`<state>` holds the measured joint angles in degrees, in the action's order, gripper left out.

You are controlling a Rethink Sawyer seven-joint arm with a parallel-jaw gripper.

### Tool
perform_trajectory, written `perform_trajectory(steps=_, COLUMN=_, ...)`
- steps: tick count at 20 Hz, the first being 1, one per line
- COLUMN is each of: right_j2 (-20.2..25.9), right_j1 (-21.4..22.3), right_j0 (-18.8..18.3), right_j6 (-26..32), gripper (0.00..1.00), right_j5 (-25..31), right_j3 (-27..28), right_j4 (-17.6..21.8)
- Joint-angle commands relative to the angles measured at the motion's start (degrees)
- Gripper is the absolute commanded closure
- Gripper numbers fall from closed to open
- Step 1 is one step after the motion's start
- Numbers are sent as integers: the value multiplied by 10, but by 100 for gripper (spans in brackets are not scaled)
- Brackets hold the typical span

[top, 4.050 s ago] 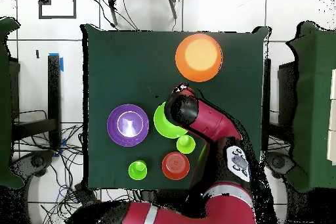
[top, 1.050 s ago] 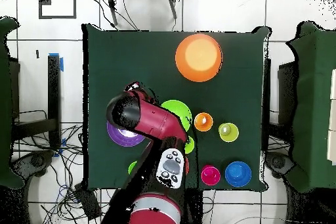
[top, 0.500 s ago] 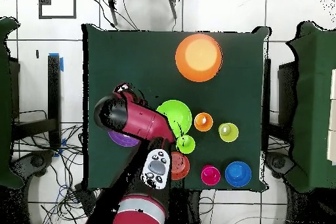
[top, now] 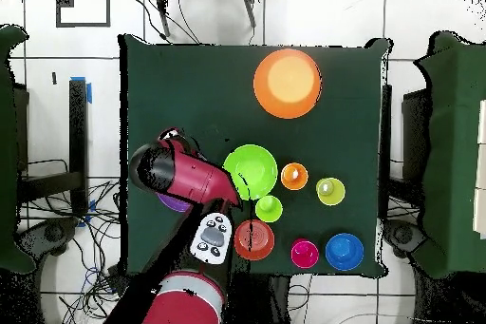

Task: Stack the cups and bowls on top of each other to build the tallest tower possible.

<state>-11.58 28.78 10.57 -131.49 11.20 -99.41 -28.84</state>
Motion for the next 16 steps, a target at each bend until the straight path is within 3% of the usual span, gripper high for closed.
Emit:
perform_trajectory(steps=1, right_j2=48, right_j1=-56, right_j0=14, right_j6=-134, gripper=0, right_j5=-25, right_j3=-17, right_j4=-33)
perform_trajectory(steps=16, right_j2=54, right_j1=-78, right_j0=27, right_j6=-148, gripper=0, right_j5=-40, right_j3=-2, right_j4=-53)
